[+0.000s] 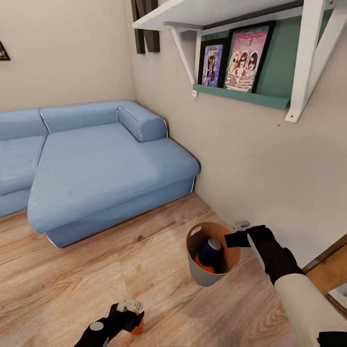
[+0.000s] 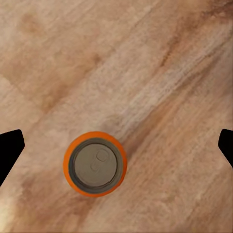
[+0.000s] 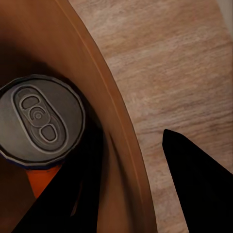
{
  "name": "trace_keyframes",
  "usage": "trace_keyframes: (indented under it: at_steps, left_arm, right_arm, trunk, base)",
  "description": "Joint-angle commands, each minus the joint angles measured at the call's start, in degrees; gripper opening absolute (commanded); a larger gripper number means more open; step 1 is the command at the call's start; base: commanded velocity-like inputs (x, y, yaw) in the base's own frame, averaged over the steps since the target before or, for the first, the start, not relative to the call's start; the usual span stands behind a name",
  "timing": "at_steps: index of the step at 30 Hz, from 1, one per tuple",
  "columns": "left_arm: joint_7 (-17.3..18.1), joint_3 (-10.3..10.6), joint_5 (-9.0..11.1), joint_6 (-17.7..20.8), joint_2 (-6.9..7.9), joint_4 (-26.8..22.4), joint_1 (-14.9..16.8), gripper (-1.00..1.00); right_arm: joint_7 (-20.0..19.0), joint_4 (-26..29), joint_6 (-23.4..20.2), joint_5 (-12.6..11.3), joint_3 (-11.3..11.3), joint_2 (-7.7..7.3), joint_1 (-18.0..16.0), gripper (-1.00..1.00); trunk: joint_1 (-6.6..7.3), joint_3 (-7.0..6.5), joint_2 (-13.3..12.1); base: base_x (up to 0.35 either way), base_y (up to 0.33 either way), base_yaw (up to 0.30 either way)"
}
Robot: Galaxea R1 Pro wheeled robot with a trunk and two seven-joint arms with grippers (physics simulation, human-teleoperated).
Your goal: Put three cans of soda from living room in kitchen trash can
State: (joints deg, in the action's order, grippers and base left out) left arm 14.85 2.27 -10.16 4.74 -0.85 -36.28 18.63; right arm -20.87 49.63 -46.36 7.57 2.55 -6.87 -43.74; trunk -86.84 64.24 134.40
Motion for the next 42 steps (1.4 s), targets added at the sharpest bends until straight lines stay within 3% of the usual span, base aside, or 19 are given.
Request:
trace_keyframes:
  at_steps: [1,22,29,35,42]
  left_arm:
    - [0.02,0.04,0.02,-0.03,0.02,-0.01,-0.03,1.0]
    - [0.09,0.02,0.46,-2.65,0.4,-0.3,-0.19,1.0]
    - [0.09,0.01,0.47,-2.71,0.41,-0.16,-0.22,1.0]
    - [0.09,0.01,0.49,-2.72,0.41,-0.33,-0.23,1.0]
    - [0.09,0.01,0.47,-2.71,0.41,-0.37,-0.24,1.0]
  right_arm:
    - [0.04,0.03,-0.15,-0.89,0.0,0.01,-0.03,-1.0]
    - [0.04,3.7,-0.22,-1.15,-0.08,0.01,1.22,-1.0]
    - [0.04,4.13,-0.22,-1.09,-0.15,0.01,1.28,-1.0]
    - [0.0,10.34,-2.87,-1.08,-0.26,-0.01,4.4,-1.0]
    - [-0.26,11.81,-3.87,-1.14,-0.29,-0.07,5.38,-1.0]
  trunk:
    - [-0.22,0.18,0.42]
    - [-4.83,4.04,8.84]
    - [-5.01,5.79,8.94]
    - [-5.17,7.2,9.02]
    - [-5.17,7.22,9.02]
  base:
    - [0.0,0.0,0.0]
    - [0.0,0.0,0.0]
    - [0.0,0.0,0.0]
    - [0.0,0.0,0.0]
    - [0.0,0.0,0.0]
